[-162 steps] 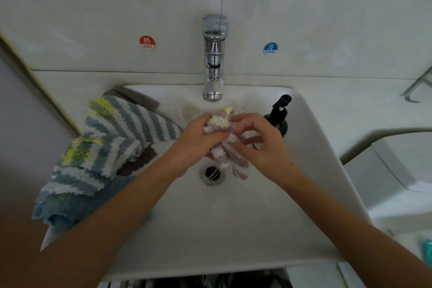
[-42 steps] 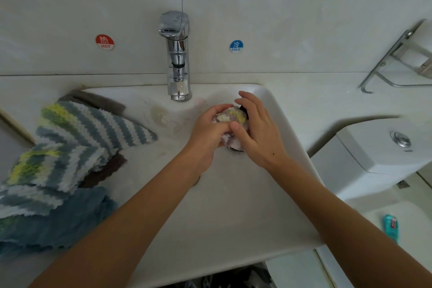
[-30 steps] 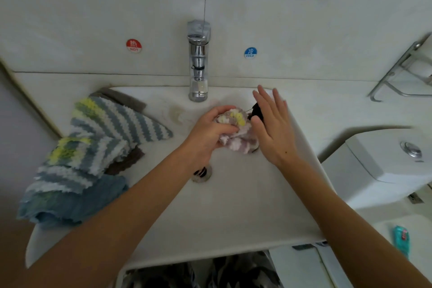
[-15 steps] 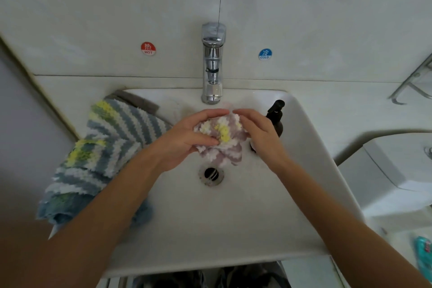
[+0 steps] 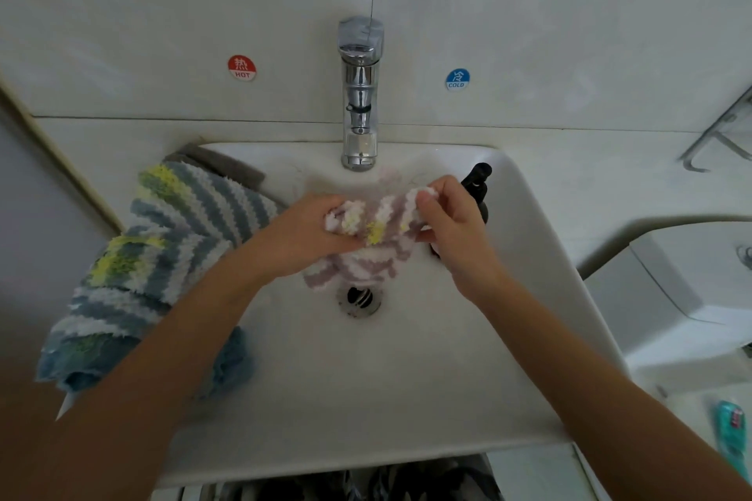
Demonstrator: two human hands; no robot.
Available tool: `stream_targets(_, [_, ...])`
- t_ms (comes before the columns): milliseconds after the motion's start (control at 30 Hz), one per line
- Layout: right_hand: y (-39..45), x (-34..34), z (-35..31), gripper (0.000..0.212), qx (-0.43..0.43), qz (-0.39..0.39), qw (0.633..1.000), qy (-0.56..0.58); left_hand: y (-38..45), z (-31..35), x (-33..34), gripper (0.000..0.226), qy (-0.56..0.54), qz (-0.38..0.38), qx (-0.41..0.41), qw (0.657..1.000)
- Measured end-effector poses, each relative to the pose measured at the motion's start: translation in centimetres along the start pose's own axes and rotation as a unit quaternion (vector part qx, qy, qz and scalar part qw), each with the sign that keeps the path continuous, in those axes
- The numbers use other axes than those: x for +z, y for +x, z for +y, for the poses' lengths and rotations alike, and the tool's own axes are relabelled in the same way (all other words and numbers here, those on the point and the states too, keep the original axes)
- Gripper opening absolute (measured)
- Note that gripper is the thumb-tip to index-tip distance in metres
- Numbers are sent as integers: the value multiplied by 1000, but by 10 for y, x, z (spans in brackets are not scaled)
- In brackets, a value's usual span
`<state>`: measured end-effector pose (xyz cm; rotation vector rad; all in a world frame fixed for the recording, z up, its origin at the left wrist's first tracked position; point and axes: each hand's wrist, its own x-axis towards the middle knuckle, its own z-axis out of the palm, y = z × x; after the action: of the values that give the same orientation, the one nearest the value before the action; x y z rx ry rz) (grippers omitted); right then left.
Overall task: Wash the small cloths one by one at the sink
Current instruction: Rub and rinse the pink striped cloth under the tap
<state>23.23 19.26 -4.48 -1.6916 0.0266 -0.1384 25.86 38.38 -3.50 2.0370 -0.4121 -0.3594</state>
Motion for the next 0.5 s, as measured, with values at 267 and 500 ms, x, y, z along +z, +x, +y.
stream_targets(267, [-7, 10, -3, 21, 31, 33, 999, 5, -2, 6, 5, 19, -53, -8, -100, 994])
stream_targets(500, [-8, 29, -6, 22, -16, 84, 996, -37, -8, 17, 13, 28, -172, -30, -138, 975])
